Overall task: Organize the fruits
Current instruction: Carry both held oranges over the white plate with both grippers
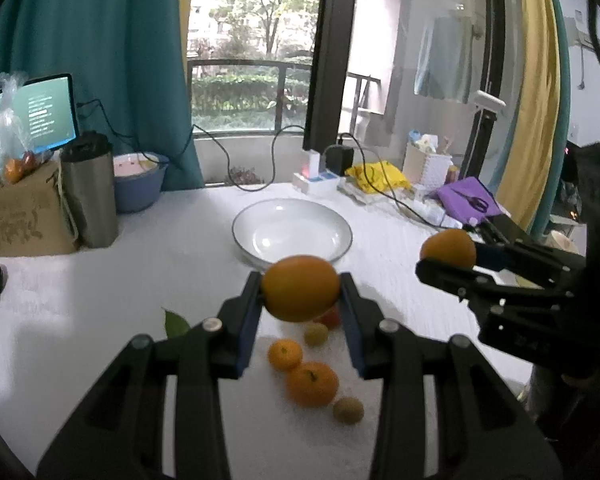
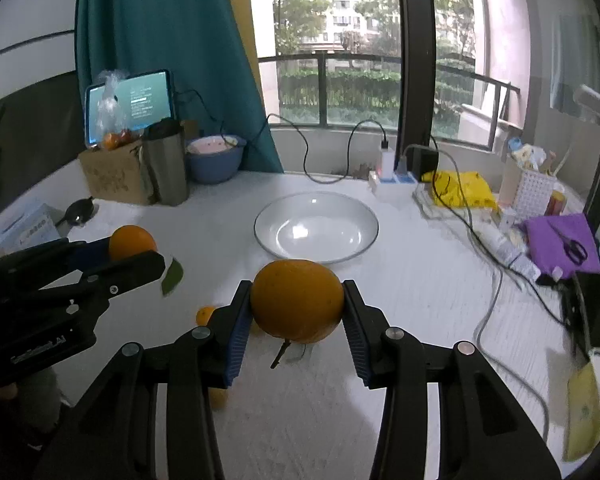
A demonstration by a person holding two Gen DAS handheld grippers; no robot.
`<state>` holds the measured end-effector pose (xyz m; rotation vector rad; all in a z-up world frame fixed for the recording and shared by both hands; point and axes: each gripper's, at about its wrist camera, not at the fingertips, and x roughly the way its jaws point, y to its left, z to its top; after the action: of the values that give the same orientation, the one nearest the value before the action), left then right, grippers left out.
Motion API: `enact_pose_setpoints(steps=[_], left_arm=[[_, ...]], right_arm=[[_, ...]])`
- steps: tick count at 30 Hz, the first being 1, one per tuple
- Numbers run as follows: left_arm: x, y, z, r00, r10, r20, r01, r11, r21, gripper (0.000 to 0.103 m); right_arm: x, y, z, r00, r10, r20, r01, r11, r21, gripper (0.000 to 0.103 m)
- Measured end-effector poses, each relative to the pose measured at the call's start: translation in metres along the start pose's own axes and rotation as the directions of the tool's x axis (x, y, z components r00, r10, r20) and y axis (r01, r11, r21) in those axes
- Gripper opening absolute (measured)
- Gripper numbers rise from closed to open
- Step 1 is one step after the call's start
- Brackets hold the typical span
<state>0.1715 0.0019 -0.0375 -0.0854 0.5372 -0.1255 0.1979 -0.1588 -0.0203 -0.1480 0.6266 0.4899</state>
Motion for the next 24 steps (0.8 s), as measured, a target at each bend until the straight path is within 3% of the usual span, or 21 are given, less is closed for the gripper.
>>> enact_pose_setpoints(steps=[24], left_arm=[[0.056, 0.017, 0.058, 0.999, -0.040, 0.025, 0.040, 0.999, -0.005, 0.039]], right_arm=[[0.046, -0.019, 0.058, 0.999, -0.019, 0.031, 0.020, 0.999, -0.040, 0.046]])
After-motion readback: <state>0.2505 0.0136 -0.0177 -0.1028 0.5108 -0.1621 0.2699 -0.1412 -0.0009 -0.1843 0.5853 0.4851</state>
